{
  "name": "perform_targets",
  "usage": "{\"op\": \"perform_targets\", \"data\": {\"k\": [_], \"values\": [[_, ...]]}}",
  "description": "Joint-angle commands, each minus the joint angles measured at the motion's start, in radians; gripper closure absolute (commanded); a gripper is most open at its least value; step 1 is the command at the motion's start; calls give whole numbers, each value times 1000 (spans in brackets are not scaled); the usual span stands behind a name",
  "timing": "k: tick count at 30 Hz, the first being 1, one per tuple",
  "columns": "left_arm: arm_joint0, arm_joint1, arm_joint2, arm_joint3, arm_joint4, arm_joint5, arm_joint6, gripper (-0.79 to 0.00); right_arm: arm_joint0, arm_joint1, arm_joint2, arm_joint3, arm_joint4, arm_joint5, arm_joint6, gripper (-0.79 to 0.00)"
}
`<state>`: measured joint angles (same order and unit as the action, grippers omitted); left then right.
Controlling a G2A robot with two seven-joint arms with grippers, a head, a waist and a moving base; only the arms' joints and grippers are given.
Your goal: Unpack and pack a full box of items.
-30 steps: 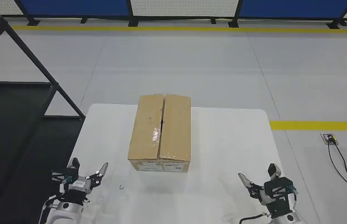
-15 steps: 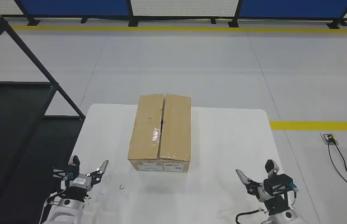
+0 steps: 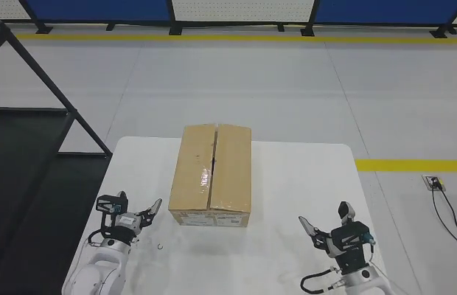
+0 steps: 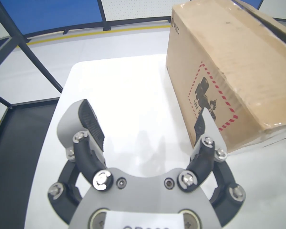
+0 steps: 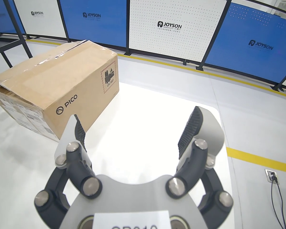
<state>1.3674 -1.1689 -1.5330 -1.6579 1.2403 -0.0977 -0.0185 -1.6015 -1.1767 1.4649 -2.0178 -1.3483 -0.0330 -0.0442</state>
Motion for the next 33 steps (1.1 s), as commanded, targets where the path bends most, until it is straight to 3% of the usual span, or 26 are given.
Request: {"op": "perform_targets", "data": {"k": [1,7,16,27,33], "values": [[0,0,0,0,0,0,0,-785,0,0,0,0,0,0,0,-785],[-8,-3,15,-9,-1,0,-6,-785,12,-2,-9,27,26,-20,12,-785],[-42,-10,74,1,60,10,-18,-785,55,-5,-76,32,-131,-34,7,-785],[-54,-18,87,37,39,30,-22,-785,52,-5,-86,28,-142,-54,-12,-785],[-61,-21,117,34,66,16,-26,-785,68,-6,-162,32,-420,-1,7,-785]]}}
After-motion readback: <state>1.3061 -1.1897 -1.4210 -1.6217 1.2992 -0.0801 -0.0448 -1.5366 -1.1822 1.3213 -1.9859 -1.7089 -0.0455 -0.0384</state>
